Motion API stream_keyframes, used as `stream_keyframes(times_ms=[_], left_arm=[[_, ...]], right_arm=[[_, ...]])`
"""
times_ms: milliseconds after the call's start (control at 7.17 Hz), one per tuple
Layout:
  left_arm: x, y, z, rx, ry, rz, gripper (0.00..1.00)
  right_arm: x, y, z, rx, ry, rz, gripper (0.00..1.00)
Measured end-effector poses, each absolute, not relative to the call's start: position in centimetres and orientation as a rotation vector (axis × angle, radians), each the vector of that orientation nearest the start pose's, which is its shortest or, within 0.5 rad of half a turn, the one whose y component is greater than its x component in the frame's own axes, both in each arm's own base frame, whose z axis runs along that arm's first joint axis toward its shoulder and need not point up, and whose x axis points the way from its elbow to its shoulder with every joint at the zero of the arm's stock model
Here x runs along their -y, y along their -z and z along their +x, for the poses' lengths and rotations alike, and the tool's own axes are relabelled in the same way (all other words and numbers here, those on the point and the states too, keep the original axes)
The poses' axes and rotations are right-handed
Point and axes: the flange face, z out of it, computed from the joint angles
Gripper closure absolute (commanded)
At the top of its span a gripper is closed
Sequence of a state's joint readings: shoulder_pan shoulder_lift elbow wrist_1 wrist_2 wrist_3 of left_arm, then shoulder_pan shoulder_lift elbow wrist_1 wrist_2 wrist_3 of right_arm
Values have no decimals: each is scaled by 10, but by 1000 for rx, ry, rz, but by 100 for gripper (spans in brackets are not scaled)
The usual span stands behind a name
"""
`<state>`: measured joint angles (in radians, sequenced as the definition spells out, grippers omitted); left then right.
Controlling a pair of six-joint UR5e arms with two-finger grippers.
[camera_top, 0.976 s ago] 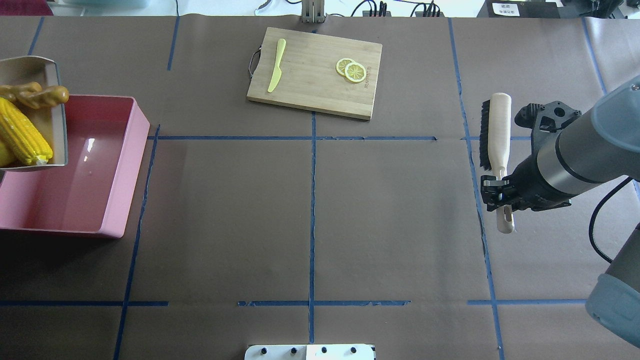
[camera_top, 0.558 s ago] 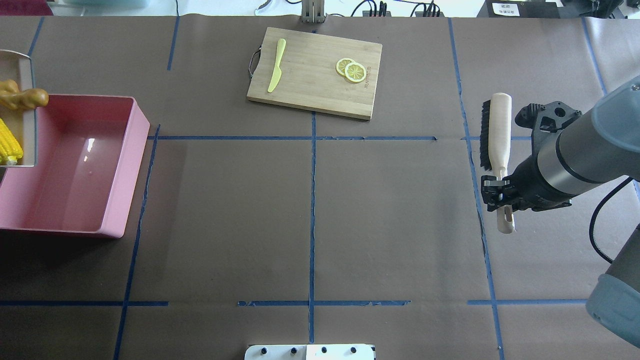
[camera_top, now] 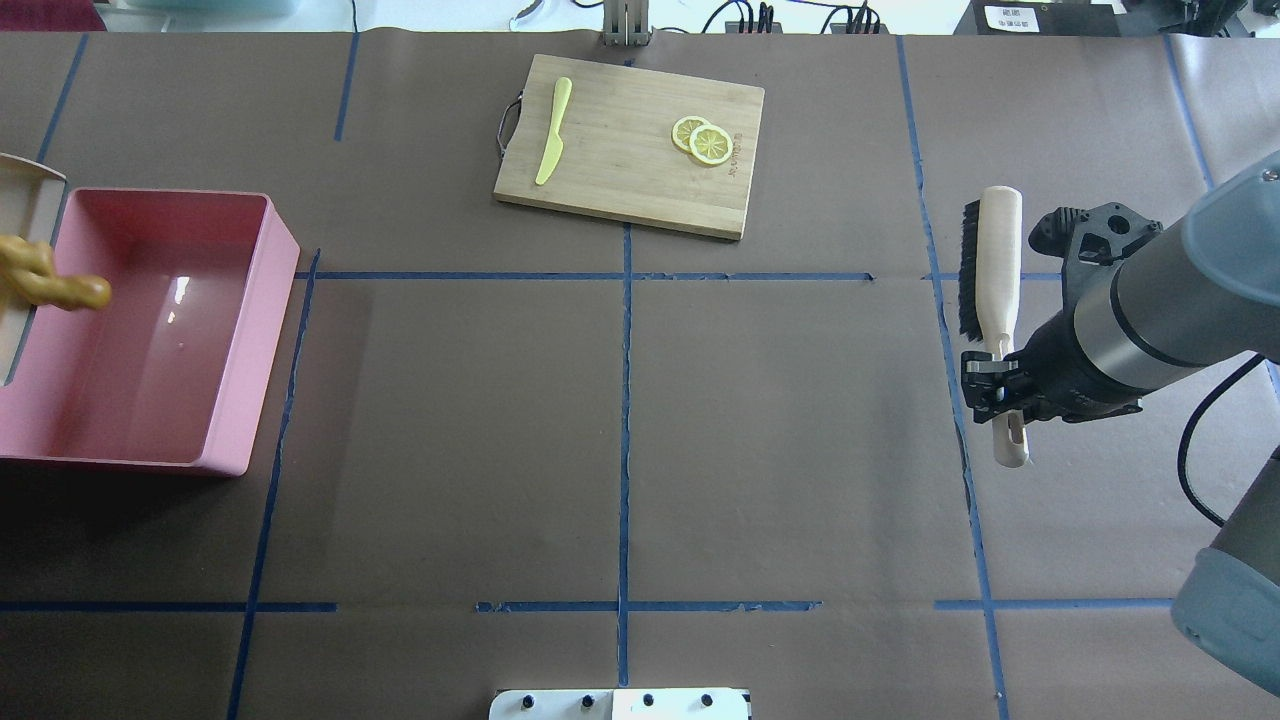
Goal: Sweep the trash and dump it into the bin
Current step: 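Tilt the dustpan with the left gripper to dump the items into the bin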
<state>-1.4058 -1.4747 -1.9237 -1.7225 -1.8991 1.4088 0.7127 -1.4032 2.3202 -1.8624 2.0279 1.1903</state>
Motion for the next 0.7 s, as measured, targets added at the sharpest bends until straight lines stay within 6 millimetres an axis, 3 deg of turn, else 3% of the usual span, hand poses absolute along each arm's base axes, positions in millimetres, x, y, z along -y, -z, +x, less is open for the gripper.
stream_keyframes(times_ms=[418,697], left_arm=[[480,-504,3,132,-1724,561,67],[481,-499,11,192,-1754,538,67]], right_arm=[[357,-284,-277,756,-172,-58,100],[356,-283,-277,758,-172,-58,100]])
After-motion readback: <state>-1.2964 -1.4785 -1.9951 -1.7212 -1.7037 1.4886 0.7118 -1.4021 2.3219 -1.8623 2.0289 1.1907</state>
